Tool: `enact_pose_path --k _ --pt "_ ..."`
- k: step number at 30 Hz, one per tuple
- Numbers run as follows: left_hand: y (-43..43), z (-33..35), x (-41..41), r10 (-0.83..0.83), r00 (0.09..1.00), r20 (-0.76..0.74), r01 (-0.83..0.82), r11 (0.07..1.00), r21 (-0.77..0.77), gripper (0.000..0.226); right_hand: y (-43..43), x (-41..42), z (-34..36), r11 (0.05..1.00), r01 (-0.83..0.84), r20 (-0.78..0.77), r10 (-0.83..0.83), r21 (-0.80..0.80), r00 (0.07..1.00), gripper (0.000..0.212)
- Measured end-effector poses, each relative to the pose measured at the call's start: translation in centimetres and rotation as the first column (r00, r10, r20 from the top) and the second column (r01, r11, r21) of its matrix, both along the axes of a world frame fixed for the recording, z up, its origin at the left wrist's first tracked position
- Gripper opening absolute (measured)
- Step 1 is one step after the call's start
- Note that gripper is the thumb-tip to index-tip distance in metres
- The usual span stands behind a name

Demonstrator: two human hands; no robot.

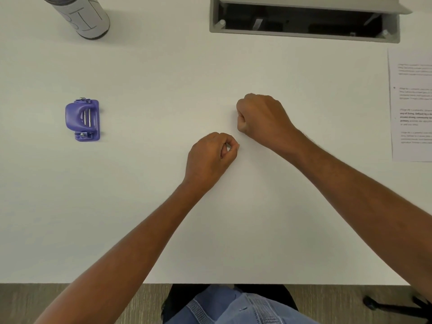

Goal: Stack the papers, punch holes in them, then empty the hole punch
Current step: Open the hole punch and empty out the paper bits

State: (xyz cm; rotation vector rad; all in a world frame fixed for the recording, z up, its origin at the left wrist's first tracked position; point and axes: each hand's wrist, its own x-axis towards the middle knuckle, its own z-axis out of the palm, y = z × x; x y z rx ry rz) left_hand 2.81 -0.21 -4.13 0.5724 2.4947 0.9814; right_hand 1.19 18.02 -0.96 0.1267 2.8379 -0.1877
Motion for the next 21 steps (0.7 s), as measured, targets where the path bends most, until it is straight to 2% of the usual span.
enact_pose_path --k 3,6,8,9,10,12,14,16,19,21 --pt "0.0 0.0 0.1 0.000 1.000 -0.015 0.000 1.000 0.001 0.013 0.1 0.4 -0.5 0.998 0.025 -0.037 -0.027 -0.052 0.999 0.009" --pt "0.0 0.0 0.0 0.026 1.000 0.014 -0.026 1.000 0.018 0.013 0.9 1.1 -1.1 0.982 0.078 -0.087 -0.094 -0.173 0.992 0.010" --pt "-0.1 -0.1 -0.2 0.071 0.994 0.084 -0.077 0.995 0.067 0.013 1.5 1.6 -1.4 0.937 0.178 -0.093 -0.215 -0.299 0.972 0.008" --pt "-0.2 -0.2 -0.3 0.105 0.984 0.147 -0.122 0.986 0.113 0.012 1.8 1.8 -1.5 0.878 0.263 -0.079 -0.319 -0.400 0.944 0.008" --pt "-0.2 -0.2 -0.5 0.143 0.965 0.219 -0.181 0.969 0.165 0.011 2.0 2.0 -1.5 0.779 0.354 -0.044 -0.437 -0.518 0.898 0.008" --pt "-0.3 -0.1 -1.0 0.221 0.914 0.340 -0.313 0.918 0.244 0.010 2.1 2.4 -1.2 0.478 0.476 0.112 -0.609 -0.738 0.785 0.008" --pt "-0.4 0.2 -1.7 0.286 0.857 0.429 -0.425 0.863 0.275 0.012 1.6 2.6 -0.9 0.166 0.482 0.276 -0.643 -0.860 0.714 0.011" --pt "-0.5 0.7 -2.5 0.316 0.807 0.499 -0.506 0.805 0.309 0.017 0.7 2.6 -0.6 -0.069 0.448 0.390 -0.621 -0.891 0.680 0.014" --pt "-0.9 1.9 -4.0 0.333 0.745 0.578 -0.596 0.722 0.353 0.021 -1.0 1.9 -0.1 -0.308 0.389 0.496 -0.531 -0.869 0.688 0.020" --pt "-1.3 2.8 -5.1 0.335 0.719 0.609 -0.634 0.675 0.377 0.020 -2.1 1.0 0.6 -0.387 0.362 0.520 -0.477 -0.848 0.709 0.023"
